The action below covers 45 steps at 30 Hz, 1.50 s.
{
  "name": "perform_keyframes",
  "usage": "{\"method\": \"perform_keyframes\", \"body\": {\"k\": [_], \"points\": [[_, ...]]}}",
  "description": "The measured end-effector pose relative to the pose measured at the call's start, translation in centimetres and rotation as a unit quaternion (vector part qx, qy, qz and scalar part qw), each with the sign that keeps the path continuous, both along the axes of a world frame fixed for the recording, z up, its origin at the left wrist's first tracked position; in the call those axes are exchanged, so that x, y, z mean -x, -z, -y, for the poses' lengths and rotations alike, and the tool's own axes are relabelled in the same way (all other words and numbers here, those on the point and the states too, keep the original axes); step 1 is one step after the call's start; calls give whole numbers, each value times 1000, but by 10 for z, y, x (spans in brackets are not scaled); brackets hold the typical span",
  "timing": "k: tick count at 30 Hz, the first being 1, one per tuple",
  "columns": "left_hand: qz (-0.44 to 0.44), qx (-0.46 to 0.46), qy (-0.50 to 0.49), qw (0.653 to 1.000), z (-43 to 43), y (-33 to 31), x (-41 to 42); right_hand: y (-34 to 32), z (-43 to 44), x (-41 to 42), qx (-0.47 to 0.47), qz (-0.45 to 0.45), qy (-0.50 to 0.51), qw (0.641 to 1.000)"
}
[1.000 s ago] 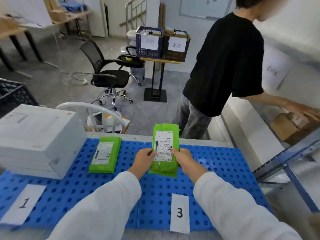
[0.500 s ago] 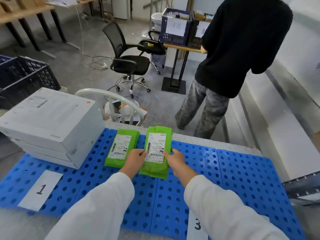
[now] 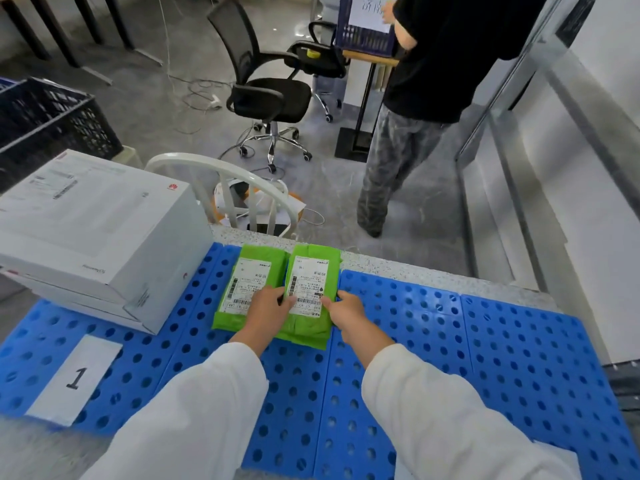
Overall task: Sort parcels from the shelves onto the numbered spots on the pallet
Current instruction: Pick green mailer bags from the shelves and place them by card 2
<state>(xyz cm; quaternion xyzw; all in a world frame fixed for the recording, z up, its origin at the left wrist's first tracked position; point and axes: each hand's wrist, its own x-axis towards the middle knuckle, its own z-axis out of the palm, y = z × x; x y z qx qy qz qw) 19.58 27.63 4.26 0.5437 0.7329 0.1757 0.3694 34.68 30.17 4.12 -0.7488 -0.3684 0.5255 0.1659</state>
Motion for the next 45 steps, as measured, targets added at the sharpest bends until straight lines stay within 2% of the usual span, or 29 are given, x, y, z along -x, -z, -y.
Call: {"method": "perform_keyframes", "body": {"k": [3,7,13,18,23,26,34,39,45], "points": [[-22,11,22,999,-2,11,3,13,-2,1,3,18,-5,1000],[-37,-20,-6,999,0,16,-1,22,0,6,-10,14,-26,1000],[-84,-96,67,990,-1,-7,-2,-6,9,-6,-70,106,-150,981],[-193,-160,221,942,-18,-60,-23,-67,16,-46,-126,170,-239,948],[-214,-201,313,903,-38,-125,-71,-133,32,-98,-160,275,-277,907],[-186,-227,347,891,-36,-163,-110,-172,58,-137,-167,308,-246,904],[-169,-295,484,806,13,-224,-227,-245,173,-249,-176,373,-80,908],[-118,-347,553,748,102,-252,-313,-268,285,-294,-137,374,12,917],[-86,-375,650,655,242,-273,-383,-278,441,-321,-103,406,119,900]]}}
